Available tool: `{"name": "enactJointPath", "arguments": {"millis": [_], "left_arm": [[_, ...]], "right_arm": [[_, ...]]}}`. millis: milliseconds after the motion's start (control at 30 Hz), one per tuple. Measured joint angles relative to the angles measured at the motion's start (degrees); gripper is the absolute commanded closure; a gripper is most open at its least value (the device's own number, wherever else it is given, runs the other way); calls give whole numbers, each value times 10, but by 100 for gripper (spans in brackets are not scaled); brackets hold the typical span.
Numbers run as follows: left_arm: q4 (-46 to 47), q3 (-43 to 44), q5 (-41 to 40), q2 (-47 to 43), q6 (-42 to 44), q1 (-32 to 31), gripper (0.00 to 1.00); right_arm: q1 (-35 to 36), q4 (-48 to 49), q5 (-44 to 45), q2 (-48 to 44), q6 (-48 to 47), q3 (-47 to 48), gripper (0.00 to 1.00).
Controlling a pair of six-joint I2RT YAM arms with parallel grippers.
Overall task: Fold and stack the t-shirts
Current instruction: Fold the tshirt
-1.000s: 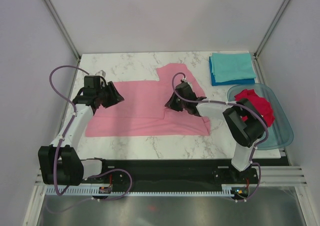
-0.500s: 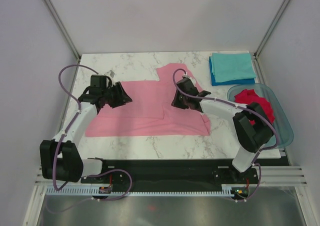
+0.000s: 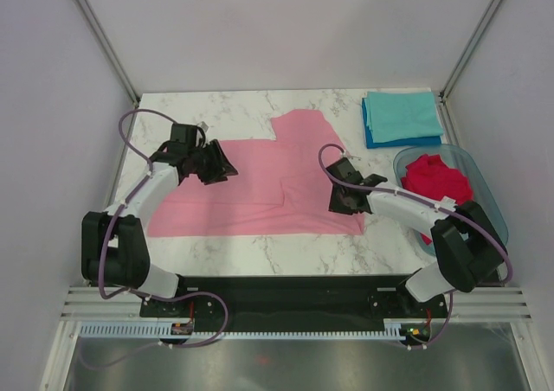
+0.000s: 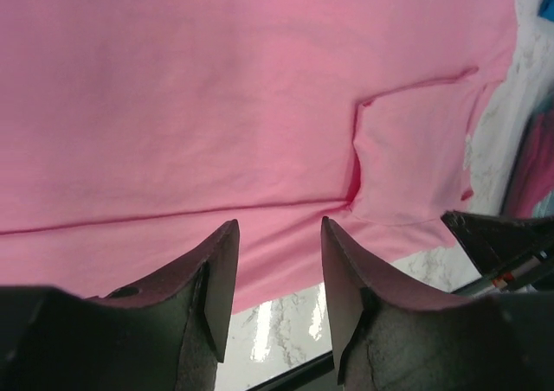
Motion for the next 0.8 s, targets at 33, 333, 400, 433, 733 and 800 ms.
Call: {"name": "enactJointPath", "arguments": {"millis": [33, 333, 400, 433, 733, 800], "left_arm": [[-3, 2, -9, 0, -2, 1, 50], [-26, -42, -136, -30, -55, 26, 51], [-30, -59, -161, -32, -70, 33, 53], [-31, -68, -172, -31, -77, 38, 54], [-67, -154, -248, -7, -155, 119, 58], [-71, -155, -256, -8, -175, 129, 60]], "right_arm": [[0, -5, 2, -8, 0, -3, 72], [0, -17, 12, -33, 2, -66, 73], [0, -16, 21, -27, 6, -75, 74], [0, -13, 27, -27, 7, -76, 74], [1, -3, 39, -46, 22, -95, 73], [1, -3, 40, -48, 24, -97, 73]]}}
